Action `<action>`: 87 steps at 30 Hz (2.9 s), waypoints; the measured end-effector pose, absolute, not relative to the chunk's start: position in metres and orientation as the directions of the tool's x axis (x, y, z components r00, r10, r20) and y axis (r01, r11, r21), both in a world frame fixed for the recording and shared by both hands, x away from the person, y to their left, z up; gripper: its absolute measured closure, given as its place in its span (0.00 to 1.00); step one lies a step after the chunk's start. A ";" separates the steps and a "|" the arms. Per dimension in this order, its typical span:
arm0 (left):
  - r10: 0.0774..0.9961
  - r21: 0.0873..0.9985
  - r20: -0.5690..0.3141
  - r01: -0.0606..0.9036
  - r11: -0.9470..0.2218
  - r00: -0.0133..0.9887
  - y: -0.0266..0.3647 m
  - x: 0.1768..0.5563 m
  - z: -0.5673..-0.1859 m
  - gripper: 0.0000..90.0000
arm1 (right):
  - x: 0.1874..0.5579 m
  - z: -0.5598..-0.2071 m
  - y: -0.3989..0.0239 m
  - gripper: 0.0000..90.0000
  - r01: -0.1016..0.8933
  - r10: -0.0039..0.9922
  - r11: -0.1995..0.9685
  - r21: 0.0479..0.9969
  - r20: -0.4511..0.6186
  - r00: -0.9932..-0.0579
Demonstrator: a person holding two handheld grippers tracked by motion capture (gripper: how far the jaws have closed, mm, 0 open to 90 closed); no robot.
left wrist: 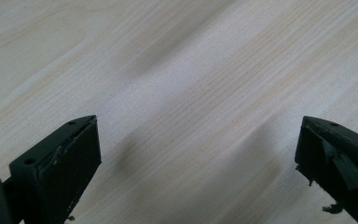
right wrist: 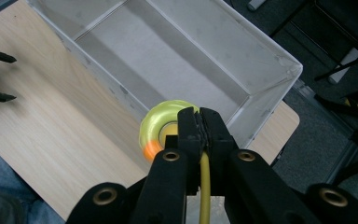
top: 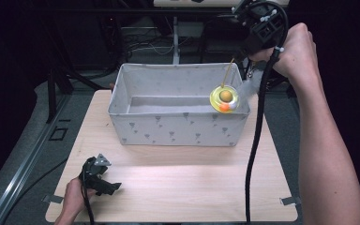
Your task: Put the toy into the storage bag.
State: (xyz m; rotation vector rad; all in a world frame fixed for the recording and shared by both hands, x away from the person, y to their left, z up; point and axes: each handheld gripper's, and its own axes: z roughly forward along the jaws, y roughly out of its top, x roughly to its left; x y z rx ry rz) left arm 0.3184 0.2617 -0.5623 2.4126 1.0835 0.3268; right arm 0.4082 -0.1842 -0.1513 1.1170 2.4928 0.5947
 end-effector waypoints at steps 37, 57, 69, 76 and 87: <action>0.752 0.511 0.027 0.638 -0.577 0.658 0.263 0.318 -0.562 0.00 | 0.465 -0.186 -0.198 0.98 0.676 0.824 0.529 0.514 -0.119 -0.554; 0.754 0.515 0.026 0.637 -0.573 0.657 0.264 0.318 -0.561 0.00 | 0.482 -0.209 -0.194 0.98 0.680 0.822 0.530 0.506 -0.109 -0.559; 0.757 0.514 0.022 0.642 -0.569 0.653 0.264 0.318 -0.561 0.00 | 0.492 -0.222 -0.195 0.98 0.692 0.824 0.530 0.491 -0.105 -0.557; 0.757 0.513 0.024 0.642 -0.570 0.653 0.264 0.318 -0.561 0.00 | 0.495 -0.230 -0.195 0.98 0.694 0.823 0.530 0.488 -0.097 -0.560; 0.756 0.513 0.024 0.641 -0.570 0.654 0.264 0.318 -0.562 0.00 | 0.501 -0.245 -0.195 0.98 0.705 0.822 0.534 0.467 -0.091 -0.563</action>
